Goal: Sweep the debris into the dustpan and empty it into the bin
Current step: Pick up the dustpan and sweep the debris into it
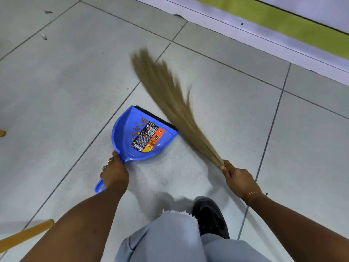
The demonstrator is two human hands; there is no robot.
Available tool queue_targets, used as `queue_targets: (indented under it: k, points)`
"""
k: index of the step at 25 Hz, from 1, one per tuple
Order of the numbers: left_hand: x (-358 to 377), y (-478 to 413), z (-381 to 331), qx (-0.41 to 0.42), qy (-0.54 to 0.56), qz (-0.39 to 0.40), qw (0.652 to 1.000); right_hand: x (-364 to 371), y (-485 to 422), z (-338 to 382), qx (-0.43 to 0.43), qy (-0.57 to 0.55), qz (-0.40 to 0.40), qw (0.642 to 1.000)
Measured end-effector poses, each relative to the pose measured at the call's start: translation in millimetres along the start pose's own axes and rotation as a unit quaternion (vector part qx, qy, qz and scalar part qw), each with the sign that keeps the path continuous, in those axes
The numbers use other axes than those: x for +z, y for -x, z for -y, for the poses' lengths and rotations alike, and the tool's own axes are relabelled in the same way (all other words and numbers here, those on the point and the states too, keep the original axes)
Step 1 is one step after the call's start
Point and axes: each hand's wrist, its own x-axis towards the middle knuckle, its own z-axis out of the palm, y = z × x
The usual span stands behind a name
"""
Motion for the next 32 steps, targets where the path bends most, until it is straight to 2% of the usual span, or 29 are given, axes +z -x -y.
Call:
queue_targets:
  k: [3, 6, 11, 14, 17, 21, 23, 25, 28, 32]
  points:
    - [-1, -3, 0, 0.001, -0.004, -0.001, 1.0, 3, 10, 5, -0.055, 0.02, 0.007, 0.998]
    - [-3, -5, -6, -0.001, 0.023, -0.013, 1.0, -8, 4, 6, -0.065, -0.006, -0.039, 0.997]
    - [-40, 18, -29, -0.053, 0.118, -0.047, 0.99, -50, -1, 20, -0.033, -0.077, -0.111, 0.99]
    - [-94, 52, -58, -0.066, 0.162, -0.046, 0.983, -98, 18, 32, 0.01, -0.088, -0.112, 0.99]
    - [-156, 91, -100, -0.043, 0.198, -0.047, 0.978, -152, 43, 50, 0.05, -0.055, -0.074, 0.994]
    - [-263, 169, -157, 0.027, 0.209, -0.043, 0.977, -240, 112, 76, 0.089, 0.006, -0.038, 0.995]
    - [-341, 225, -185, 0.034, 0.197, -0.021, 0.98, -313, 179, 96, 0.119, 0.007, -0.006, 0.993]
    - [-349, 248, -194, 0.032, 0.192, -0.008, 0.981, -317, 197, 106, 0.118, 0.024, 0.013, 0.993]
    - [-426, 339, -224, 0.039, 0.188, 0.03, 0.981, -398, 293, 111, 0.136, 0.054, 0.023, 0.989]
    - [-450, 405, -256, 0.073, 0.156, 0.055, 0.983, -435, 358, 78, 0.17, 0.048, 0.012, 0.984]
